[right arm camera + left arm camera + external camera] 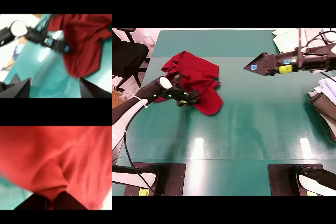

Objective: Fold the shirts.

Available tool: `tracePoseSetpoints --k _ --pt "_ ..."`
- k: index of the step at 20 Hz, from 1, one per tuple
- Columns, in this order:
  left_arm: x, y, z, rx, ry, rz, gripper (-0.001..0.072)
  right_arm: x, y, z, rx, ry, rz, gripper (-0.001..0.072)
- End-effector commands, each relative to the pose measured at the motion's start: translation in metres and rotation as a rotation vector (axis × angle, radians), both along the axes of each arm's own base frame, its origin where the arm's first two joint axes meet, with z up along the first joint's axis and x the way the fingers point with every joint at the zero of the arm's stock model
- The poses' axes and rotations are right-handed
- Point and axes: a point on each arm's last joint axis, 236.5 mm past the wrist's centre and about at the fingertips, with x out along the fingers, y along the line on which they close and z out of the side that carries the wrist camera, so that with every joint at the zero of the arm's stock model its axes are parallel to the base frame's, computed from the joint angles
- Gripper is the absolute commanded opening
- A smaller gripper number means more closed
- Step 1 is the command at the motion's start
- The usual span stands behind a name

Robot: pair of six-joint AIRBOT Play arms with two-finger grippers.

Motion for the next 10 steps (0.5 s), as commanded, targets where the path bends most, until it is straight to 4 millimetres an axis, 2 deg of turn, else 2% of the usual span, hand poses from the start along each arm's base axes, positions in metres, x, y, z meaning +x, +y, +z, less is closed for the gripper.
tracePoseSetpoints --k 1,3,5,6,8,9,10 --pt "-0.044 -0.11 0.046 -0.229 -0.013 -0.196 0.002 0.011 -0.045 0.008 -0.039 -0.035 -0.101 0.0658" --pt "-0.101 -0.181 0.057 -0.29 0.007 -0.313 0.002 0.017 -0.078 0.005 -0.051 -0.013 -0.162 0.0658" --pt "-0.162 -0.248 0.068 -0.354 0.007 -0.377 0.0019 0.018 -0.106 -0.011 -0.051 0.032 -0.237 0.0658" --pt "-0.187 -0.275 0.074 -0.397 0.003 -0.387 0.0021 0.015 -0.119 -0.028 -0.048 0.074 -0.275 0.0658" --pt "-0.21 -0.304 0.089 -0.463 -0.045 -0.409 0.0041 -0.002 -0.138 -0.079 -0.037 0.203 -0.343 0.0658" --pt "-0.214 -0.31 0.101 -0.486 -0.085 -0.462 0.0456 -0.016 -0.143 -0.104 -0.03 0.267 -0.366 0.0658" --pt "-0.211 -0.308 0.111 -0.5 -0.083 -0.49 0.0713 -0.035 -0.145 -0.13 -0.022 0.333 -0.387 0.0658"
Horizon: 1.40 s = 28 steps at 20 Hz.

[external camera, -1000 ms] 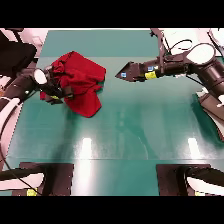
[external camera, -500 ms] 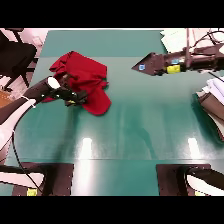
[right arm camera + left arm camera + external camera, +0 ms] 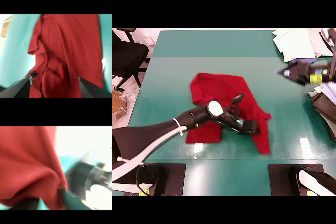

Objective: Fold the shirts.

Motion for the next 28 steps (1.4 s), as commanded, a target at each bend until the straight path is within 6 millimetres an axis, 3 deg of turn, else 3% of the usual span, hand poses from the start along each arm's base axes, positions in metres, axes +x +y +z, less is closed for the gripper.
tracePoseSetpoints --k 1,3,7,10,12,14,17,18,21,23,25,26,28 --pt "-0.02 -0.023 0.038 -0.11 -0.023 -0.083 0.072 -0.049 -0.02 -0.08 0.046 0.192 -0.111 0.0658" --pt "0.019 0.01 0.051 -0.11 -0.008 -0.084 0.0718 -0.084 -0.02 -0.118 0.073 0.279 -0.153 0.0658" --pt "0.123 0.117 0.068 -0.053 -0.076 0.105 0.0707 -0.151 -0.025 -0.183 0.011 0.474 -0.212 0.0658" --pt "0.171 0.197 0.072 0.024 -0.146 0.236 0.0708 -0.167 -0.029 -0.203 -0.017 0.518 -0.261 0.0658" --pt "0.186 0.231 0.065 0.079 -0.169 0.277 0.0708 -0.169 -0.038 -0.212 -0.013 0.558 -0.288 0.0657" --pt "0.202 0.258 0.056 0.143 -0.212 0.318 0.0708 -0.154 -0.048 -0.221 0.016 0.569 -0.344 0.0657" --pt "0.224 0.284 0.047 0.221 -0.285 0.378 0.0708 -0.136 -0.034 -0.224 0.103 0.607 -0.293 0.0657" --pt "0.231 0.292 0.043 0.256 -0.318 0.39 0.0708 -0.128 -0.029 -0.224 0.119 0.61 -0.269 0.0617" --pt "0.253 0.312 0.03 0.346 -0.4 0.43 0.0707 -0.09 -0.02 -0.209 0.163 0.546 -0.245 0.0329" --pt "0.274 0.321 0.017 0.371 -0.437 0.483 0.0707 -0.073 -0.016 -0.197 0.14 0.493 -0.211 0.0063" --pt "0.29 0.326 -0.008 0.392 -0.429 0.517 0.0707 -0.053 -0.02 -0.186 0.116 0.428 -0.227 0.0019" --pt "0.286 0.321 -0.024 0.384 -0.374 0.503 0.0707 -0.042 -0.026 -0.181 0.104 0.395 -0.248 0.0019" --pt "0.259 0.306 -0.052 0.378 -0.239 0.404 0.0707 -0.019 -0.044 -0.176 0.084 0.348 -0.315 0.0019"
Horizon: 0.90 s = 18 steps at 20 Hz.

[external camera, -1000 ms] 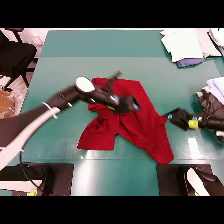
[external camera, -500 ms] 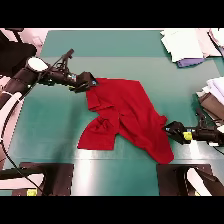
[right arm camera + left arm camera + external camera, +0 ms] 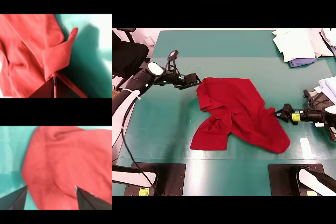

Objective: Fold the shirts.

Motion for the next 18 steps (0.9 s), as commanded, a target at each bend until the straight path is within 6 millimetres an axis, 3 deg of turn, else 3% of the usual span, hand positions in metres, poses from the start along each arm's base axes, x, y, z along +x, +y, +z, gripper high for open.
tracePoseSetpoints --k 1,3,4,9,13,18 --pt "-0.025 -0.012 -0.041 -0.002 0.154 -0.074 0.0707 0.041 -0.023 0.012 -0.05 -0.075 -0.073 0.0019" --pt "-0.041 -0.016 -0.043 -0.006 0.212 -0.117 0.0705 0.055 -0.035 0.01 -0.063 -0.076 -0.077 0.0019" --pt "-0.053 -0.019 -0.044 -0.013 0.253 -0.148 0.0596 0.064 -0.04 0.011 -0.07 -0.085 -0.082 0.0019" --pt "-0.104 -0.039 -0.05 0.028 0.39 -0.295 0.0583 0.144 -0.068 0.022 -0.099 -0.18 -0.139 0.0019" --pt "-0.115 -0.058 -0.043 0.006 0.42 -0.297 0.0583 0.213 -0.05 0.024 -0.077 -0.235 -0.083 0.0019" --pt "-0.11 -0.055 -0.022 0.005 0.372 -0.268 0.0584 0.282 -0.046 0.044 -0.068 -0.329 -0.074 0.0019"
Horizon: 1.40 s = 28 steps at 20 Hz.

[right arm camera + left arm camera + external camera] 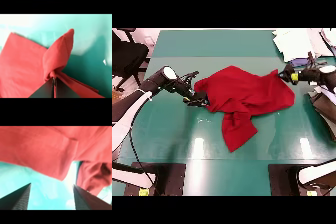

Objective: Fold the shirts.

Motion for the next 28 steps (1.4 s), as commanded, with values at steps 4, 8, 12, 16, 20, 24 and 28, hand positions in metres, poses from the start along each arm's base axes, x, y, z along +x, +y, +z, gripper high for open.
tracePoseSetpoints --k 4,8,12,16,20,24,28 --pt "0.014 0.0 0.01 -0.001 -0.028 0.099 0.0586 0.026 0.0 0.034 0.033 -0.038 0.118 0.0227" --pt "0.044 -0.036 0.035 -0.157 -0.094 0.238 0.0585 -0.017 -0.033 0.081 0.036 -0.049 0.16 0.0267" --pt "0.047 -0.03 0.012 -0.058 -0.111 0.246 0.0584 -0.081 0.001 0.1 0.036 -0.03 0.273 0.0344" --pt "0.044 0.004 -0.008 0.096 -0.08 0.278 0.0583 -0.108 0.034 0.1 -0.002 -0.077 0.281 0.0359" --pt "0.034 0.012 -0.012 0.142 -0.062 0.238 0.0475 -0.17 0.134 0.087 0.078 -0.022 0.509 0.0366" --pt "-0.005 -0.024 -0.003 0.066 0.016 0.079 0.0602 -0.171 0.175 0.063 0.035 -0.045 0.514 0.0365" --pt "-0.05 -0.038 -0.024 0.352 -0.116 -0.281 0.0546 -0.158 0.142 0.072 0.044 -0.051 0.457 0.0366"
